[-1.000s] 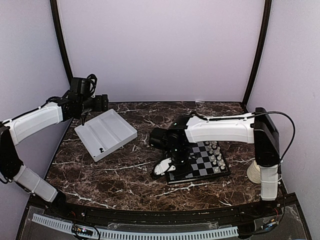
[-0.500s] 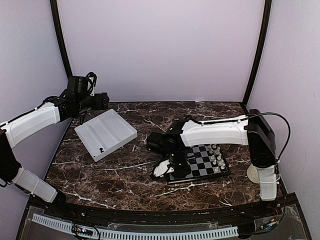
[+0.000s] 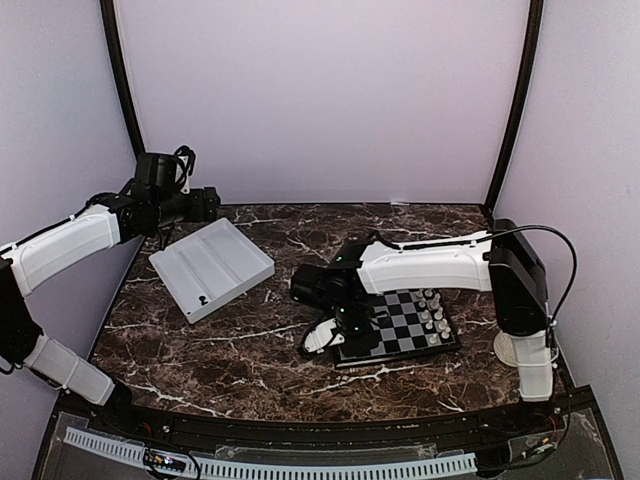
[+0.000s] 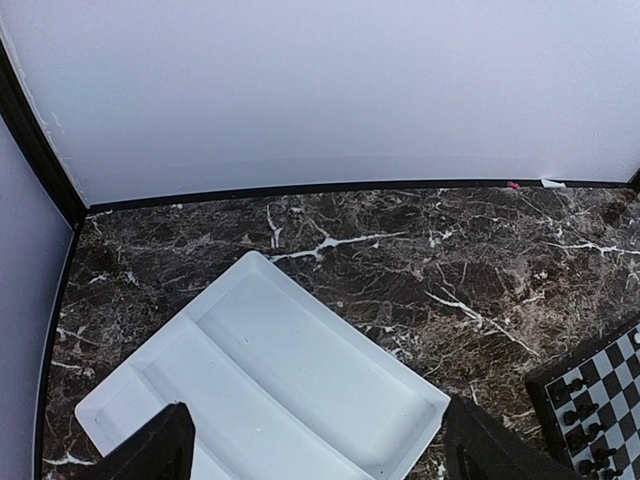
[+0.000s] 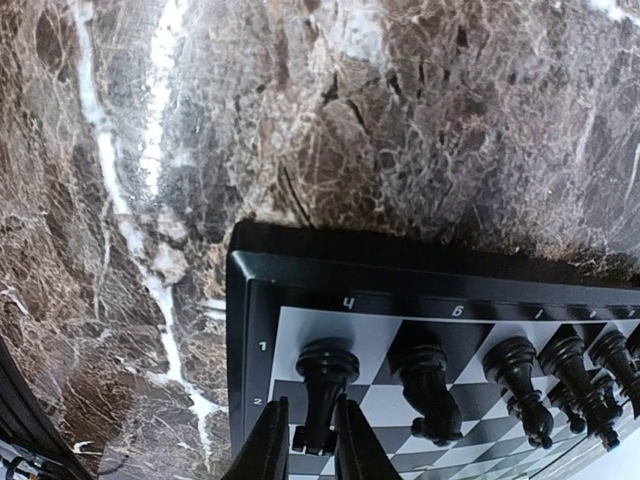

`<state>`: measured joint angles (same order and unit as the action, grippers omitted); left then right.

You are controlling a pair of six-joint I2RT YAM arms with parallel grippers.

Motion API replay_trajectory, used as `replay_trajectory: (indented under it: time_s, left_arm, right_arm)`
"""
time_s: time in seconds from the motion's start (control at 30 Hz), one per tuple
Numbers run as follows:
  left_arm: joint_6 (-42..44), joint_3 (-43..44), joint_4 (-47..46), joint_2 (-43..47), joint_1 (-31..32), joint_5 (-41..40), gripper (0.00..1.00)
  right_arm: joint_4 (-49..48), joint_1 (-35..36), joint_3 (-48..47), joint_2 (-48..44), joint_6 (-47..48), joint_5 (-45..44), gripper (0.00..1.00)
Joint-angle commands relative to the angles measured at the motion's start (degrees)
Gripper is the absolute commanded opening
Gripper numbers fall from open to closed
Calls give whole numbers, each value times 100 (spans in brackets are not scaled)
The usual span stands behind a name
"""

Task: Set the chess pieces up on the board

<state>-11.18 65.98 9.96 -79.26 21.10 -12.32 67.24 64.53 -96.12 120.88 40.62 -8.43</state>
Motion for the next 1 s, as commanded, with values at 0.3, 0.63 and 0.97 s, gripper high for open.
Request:
replay_trajectory:
  time_s: [0.3,0.63,0.97]
  left_arm:
    - [-60,170,76,11,-36,158,88]
    - [-157,337,473,-189,-19,-250,83]
    - [-1302,753,3286,-826,-33,-185,58]
  right_arm:
    - [-90,73,-12,-5,-46,-80,26]
    - [-15,57,470,-614,155,-221,31]
    - [148,-705,976,-1678,340,391,34]
